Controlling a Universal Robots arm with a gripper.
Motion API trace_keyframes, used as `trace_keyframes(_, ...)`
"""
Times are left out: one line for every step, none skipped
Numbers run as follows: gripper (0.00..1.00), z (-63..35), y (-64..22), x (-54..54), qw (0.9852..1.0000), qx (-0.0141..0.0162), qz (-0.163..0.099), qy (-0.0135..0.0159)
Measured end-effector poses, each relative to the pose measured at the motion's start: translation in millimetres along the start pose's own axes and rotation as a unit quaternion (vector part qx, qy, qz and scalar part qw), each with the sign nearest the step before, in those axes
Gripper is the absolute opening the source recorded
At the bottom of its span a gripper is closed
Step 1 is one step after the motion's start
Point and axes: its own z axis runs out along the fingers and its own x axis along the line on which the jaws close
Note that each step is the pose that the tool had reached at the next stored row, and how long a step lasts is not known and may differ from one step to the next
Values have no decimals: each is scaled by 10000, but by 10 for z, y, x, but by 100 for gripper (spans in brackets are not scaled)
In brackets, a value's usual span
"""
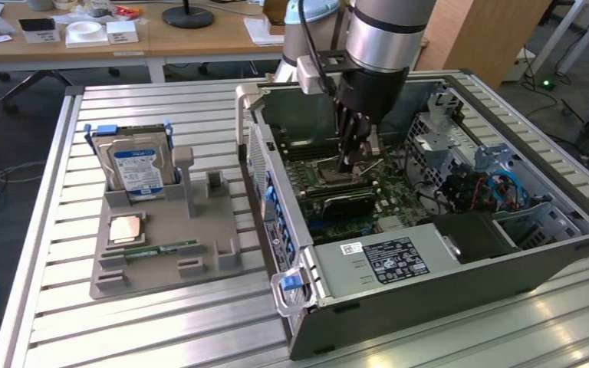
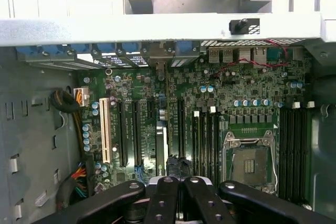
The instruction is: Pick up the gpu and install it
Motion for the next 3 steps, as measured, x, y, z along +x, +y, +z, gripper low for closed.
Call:
trace_keyframes(11, 0, 0, 0, 10000, 0, 0, 0)
trace_keyframes(11, 0, 0, 0, 10000, 0, 0, 0)
trace_keyframes(11, 0, 0, 0, 10000, 0, 0, 0)
